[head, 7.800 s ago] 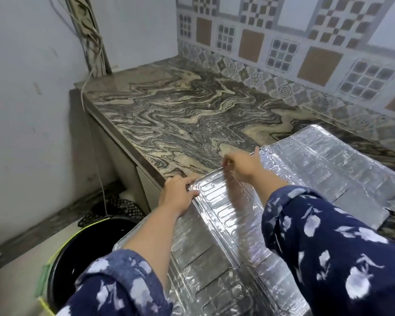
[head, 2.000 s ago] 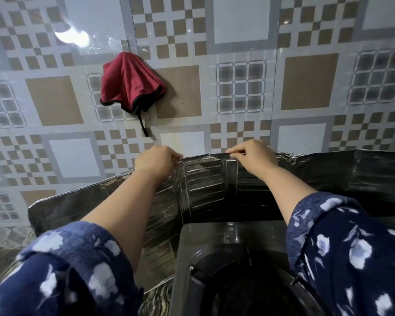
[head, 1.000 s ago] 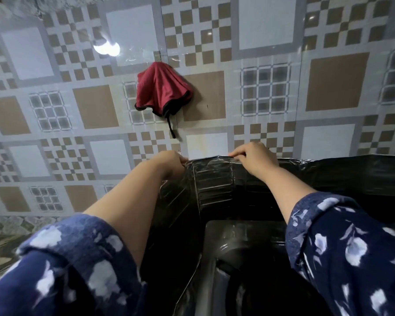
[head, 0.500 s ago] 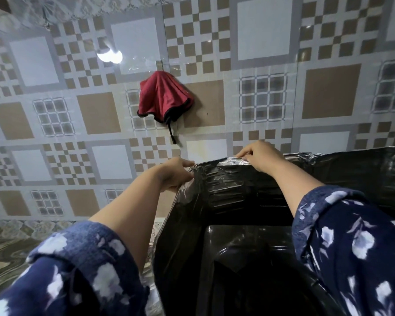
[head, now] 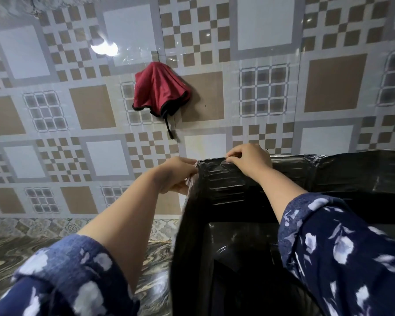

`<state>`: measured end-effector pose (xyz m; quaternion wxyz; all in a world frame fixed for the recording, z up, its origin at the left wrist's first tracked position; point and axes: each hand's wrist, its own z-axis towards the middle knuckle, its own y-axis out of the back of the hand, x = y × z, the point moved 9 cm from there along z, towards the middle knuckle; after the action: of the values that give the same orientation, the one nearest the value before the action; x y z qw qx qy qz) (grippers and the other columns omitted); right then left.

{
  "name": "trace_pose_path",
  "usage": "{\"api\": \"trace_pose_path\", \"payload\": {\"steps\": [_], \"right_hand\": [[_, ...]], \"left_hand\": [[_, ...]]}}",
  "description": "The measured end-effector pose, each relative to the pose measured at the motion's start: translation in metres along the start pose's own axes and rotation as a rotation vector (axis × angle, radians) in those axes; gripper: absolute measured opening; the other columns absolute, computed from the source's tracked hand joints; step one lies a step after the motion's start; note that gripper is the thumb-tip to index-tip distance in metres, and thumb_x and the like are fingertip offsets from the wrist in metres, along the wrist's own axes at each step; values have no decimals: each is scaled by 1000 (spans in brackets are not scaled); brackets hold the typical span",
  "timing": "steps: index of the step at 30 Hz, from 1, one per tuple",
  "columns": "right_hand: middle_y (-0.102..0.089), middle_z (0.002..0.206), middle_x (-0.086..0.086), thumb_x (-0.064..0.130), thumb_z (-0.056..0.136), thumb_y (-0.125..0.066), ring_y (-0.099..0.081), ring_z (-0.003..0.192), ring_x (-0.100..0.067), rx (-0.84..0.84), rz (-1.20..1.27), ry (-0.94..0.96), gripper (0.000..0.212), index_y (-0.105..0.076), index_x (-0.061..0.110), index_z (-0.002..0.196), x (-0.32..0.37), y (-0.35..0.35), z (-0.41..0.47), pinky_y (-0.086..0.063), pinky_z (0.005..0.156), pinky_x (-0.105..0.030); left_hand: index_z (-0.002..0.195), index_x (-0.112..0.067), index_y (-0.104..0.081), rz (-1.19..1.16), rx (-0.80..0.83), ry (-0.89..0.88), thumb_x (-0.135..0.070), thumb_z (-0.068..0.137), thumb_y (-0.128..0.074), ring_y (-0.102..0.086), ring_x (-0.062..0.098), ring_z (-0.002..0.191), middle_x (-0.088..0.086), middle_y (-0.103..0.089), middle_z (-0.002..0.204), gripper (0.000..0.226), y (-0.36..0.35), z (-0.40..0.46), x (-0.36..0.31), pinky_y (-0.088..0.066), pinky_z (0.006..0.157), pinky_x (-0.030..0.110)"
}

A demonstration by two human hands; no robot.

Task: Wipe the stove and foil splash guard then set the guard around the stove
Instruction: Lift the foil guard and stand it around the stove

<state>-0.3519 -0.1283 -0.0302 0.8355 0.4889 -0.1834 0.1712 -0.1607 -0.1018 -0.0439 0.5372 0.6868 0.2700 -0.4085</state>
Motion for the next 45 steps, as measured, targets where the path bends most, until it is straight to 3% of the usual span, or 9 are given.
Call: {"api": "trace_pose_path", "payload": {"steps": [4,7,10,13,16,20,25,38,45], "right_hand": [[-71,103,9,37,85,-67,-61,100,-18,24,3,-12,10,-74,31,89,12,-5,2,-48,89,-38],[-71,102,7,36,84,-69,-61,95,-18,66,7,-16,11,-75,30,90,20,-9,4,-49,87,-36],[-72,101,7,36,83,-68,-63,92,-19,70,12,-58,7,-74,32,85,19,-15,4,-51,81,-34],[-71,102,3,35,87,-63,-62,95,-23,39,-30,-44,10,-72,32,89,24,-17,2,-48,90,-43],[-70,110,1,33,93,-56,-60,103,-25,14,-69,-2,18,-71,30,104,28,-15,-1,-41,97,-41],[-68,120,4,24,96,-53,-60,110,-22,-24,24,31,24,-69,33,111,27,-13,-6,-44,99,-42],[-69,118,7,20,94,-55,-61,109,-20,-49,56,33,24,-71,33,107,27,-16,-7,-47,98,-44],[-70,116,5,22,94,-56,-60,110,-21,-35,14,70,23,-71,34,108,35,-8,-4,-35,106,-41],[-70,112,5,23,93,-58,-62,103,-18,-5,21,72,22,-71,33,108,41,-10,-3,-46,95,-34]], "left_hand": [[123,-6,-59,-41,-72,7,-4,93,-50,-66,12,48,8,-67,80,31,5,5,3,-56,47,23],[139,-10,-42,-77,-141,3,-3,93,-50,-63,9,40,9,-65,83,47,13,6,7,-52,41,20],[141,-17,-41,-74,-137,-11,-12,97,-49,-62,7,38,8,-65,89,46,12,1,11,-50,38,19],[143,-24,-39,-93,-128,-23,-28,99,-45,-66,11,55,5,-59,114,45,12,-2,14,-52,41,22],[147,-28,-30,-87,-113,-51,-33,97,-46,-65,15,70,0,-54,119,52,13,-5,13,-53,43,23],[145,-30,-34,-52,-115,-88,-34,98,-44,-63,14,75,-2,-55,118,48,14,-11,13,-51,41,20],[144,-29,-37,-88,-144,-103,-38,98,-43,-65,12,73,5,-48,141,48,12,-10,16,-53,42,23],[144,-31,-35,117,-118,-72,-48,95,-43,-60,15,81,3,-57,113,53,28,-15,12,-52,56,28],[145,-32,-34,182,-118,-30,-47,91,-52,-64,25,98,8,-54,130,59,37,-18,7,-59,63,34]]}}
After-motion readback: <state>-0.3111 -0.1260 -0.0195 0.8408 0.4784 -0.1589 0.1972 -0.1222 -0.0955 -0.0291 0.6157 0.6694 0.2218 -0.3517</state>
